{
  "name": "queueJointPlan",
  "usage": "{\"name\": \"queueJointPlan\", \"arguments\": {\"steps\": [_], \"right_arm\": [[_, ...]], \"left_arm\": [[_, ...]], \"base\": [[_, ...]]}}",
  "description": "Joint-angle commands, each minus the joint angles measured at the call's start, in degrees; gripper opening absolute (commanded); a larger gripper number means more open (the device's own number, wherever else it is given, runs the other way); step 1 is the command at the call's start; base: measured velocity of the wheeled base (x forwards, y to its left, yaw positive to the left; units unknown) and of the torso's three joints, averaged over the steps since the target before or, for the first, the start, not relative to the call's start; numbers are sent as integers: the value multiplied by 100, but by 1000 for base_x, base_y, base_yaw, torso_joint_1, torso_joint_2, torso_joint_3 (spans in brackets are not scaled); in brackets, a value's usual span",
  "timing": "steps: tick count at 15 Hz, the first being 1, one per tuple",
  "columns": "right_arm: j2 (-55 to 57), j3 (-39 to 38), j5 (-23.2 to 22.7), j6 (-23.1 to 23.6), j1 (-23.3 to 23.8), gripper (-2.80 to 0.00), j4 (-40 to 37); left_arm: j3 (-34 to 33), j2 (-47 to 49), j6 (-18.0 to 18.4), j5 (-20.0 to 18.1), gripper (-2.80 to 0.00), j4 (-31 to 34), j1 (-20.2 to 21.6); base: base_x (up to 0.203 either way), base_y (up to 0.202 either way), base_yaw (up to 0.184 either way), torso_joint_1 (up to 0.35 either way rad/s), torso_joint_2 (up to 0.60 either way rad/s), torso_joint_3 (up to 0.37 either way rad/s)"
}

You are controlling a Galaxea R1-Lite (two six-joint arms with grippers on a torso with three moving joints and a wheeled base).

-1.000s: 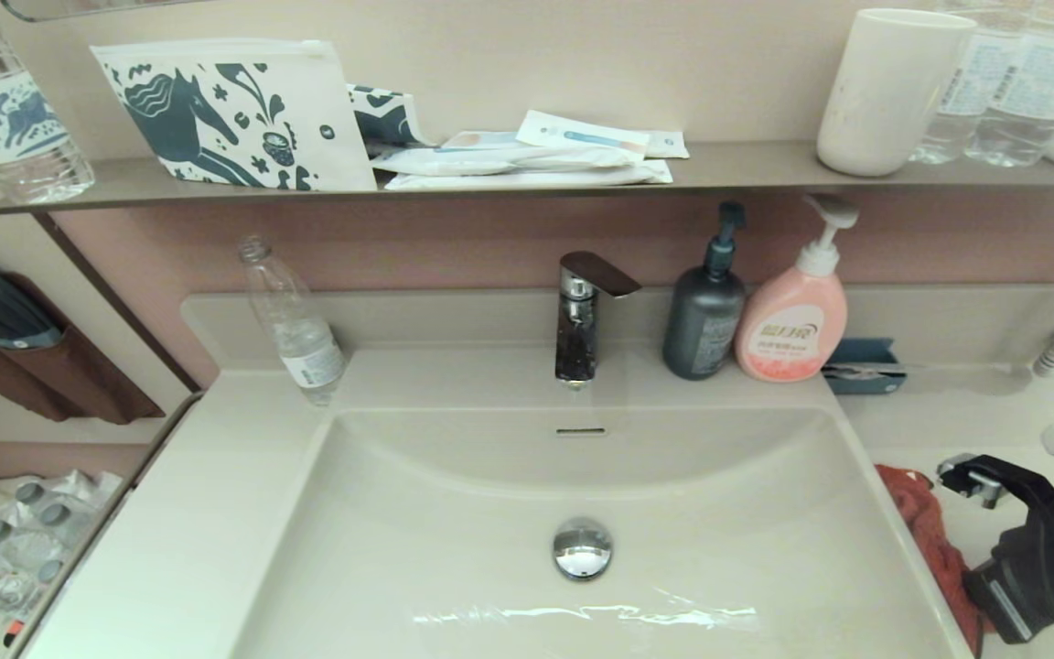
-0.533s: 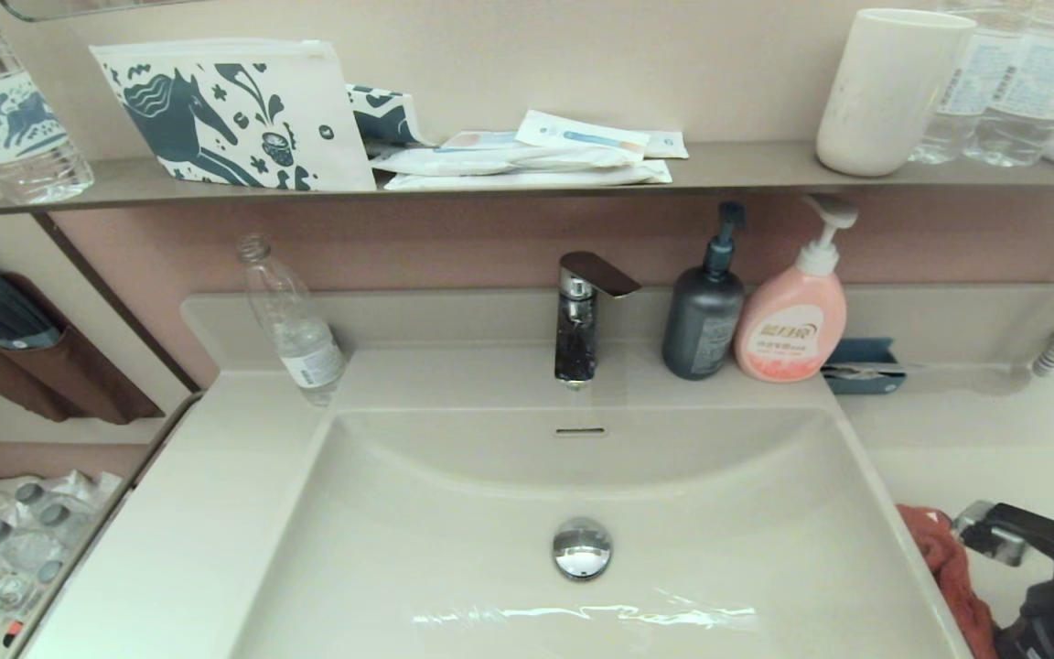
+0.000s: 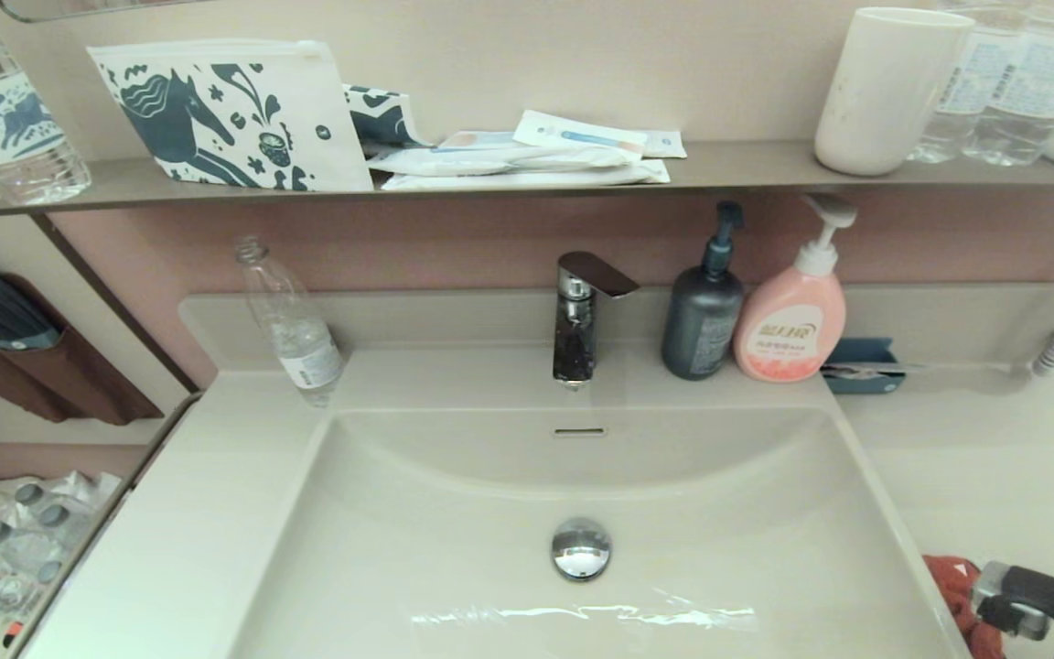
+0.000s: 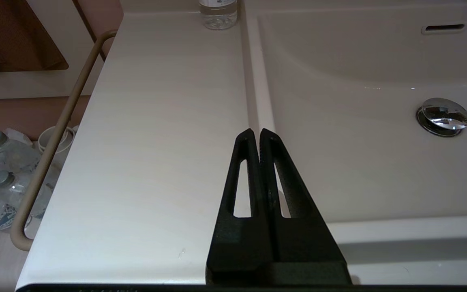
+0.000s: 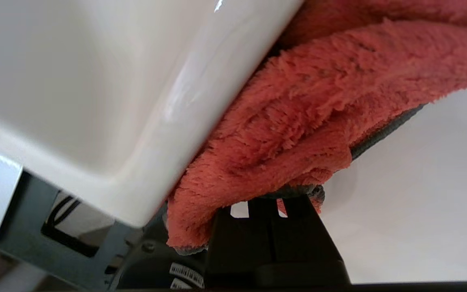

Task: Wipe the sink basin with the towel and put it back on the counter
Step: Wipe the sink

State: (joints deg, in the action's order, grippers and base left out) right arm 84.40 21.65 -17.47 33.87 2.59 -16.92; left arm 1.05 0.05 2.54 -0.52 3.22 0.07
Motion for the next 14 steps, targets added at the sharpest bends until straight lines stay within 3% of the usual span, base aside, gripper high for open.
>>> {"name": "queueJointPlan", "arguments": {"steps": [1,8,14], "right_arm": [[-143,-56,-55,-3,-57,-280,49],[432,526,-121,-117,314,-280,578],[1125,1412,-452,-431,757,-280,887]], "left_arm": [[1,4,1,0,-280,3,1],[1,4,1,0,-280,3,1],[1,4,1,0,-280,3,1]], "base": [[0,0,0,0,0,0],[0,0,0,0,0,0],[0,0,0,0,0,0]]}}
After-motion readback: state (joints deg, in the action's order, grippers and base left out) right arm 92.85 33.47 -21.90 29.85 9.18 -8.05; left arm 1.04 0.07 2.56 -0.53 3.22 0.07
